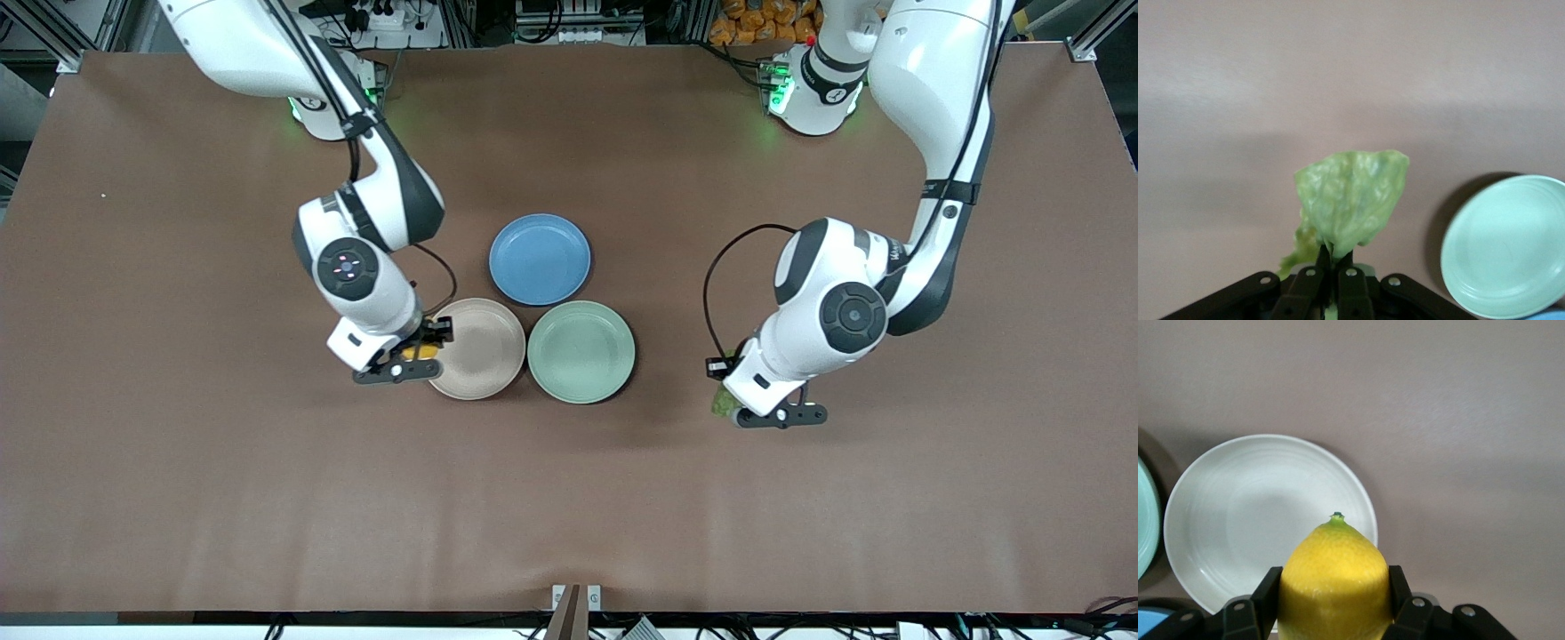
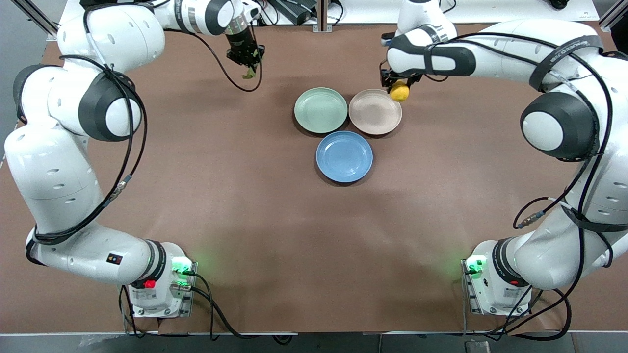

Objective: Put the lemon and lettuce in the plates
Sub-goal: 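Carry the lemon over the beige plate while the left gripper carries lettuce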

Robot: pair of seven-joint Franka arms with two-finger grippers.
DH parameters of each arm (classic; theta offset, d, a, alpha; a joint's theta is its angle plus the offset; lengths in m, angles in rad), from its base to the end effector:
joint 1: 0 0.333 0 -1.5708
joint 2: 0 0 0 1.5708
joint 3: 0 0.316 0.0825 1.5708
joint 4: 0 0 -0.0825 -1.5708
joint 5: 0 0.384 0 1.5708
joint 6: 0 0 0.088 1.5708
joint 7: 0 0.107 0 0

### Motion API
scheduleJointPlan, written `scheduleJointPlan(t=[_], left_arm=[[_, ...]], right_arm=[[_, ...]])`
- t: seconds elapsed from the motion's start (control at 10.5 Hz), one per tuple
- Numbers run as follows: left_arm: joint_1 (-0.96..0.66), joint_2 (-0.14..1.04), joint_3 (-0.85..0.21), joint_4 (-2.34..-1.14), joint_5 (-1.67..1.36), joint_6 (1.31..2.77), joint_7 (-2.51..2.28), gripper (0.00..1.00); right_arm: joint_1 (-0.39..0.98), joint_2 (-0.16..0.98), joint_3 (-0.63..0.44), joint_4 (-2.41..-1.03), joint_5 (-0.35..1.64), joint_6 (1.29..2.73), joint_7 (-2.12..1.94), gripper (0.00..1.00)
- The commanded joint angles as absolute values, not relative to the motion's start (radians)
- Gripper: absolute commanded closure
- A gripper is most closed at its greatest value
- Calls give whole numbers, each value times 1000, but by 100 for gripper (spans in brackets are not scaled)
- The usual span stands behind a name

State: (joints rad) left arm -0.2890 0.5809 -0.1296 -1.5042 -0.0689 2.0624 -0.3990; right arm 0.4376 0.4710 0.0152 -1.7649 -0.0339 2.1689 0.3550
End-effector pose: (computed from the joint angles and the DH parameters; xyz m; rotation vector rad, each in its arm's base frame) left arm 0.6466 -0.2758 0.3289 3.0260 0.0514 -0.1052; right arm 0.5860 0.2827 0.2925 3.0902 0.1801 -0.0828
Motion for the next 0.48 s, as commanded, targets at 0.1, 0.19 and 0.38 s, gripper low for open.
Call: scheduleJointPlan(t=[0.1, 0.19, 0.38], left_arm=[[-363, 618, -166, -1485, -89, 2129, -509, 100], [-398, 636, -164, -1485, -87, 2179, -564, 100], [-439, 646, -163, -1483, -87, 2230, -647, 100]], right_arm=[[503, 531, 8, -1735, -31, 2187, 436, 63], [506, 546, 8, -1733, -31, 2206, 463, 63], [517, 567, 8, -1735, -32, 2233, 477, 63]])
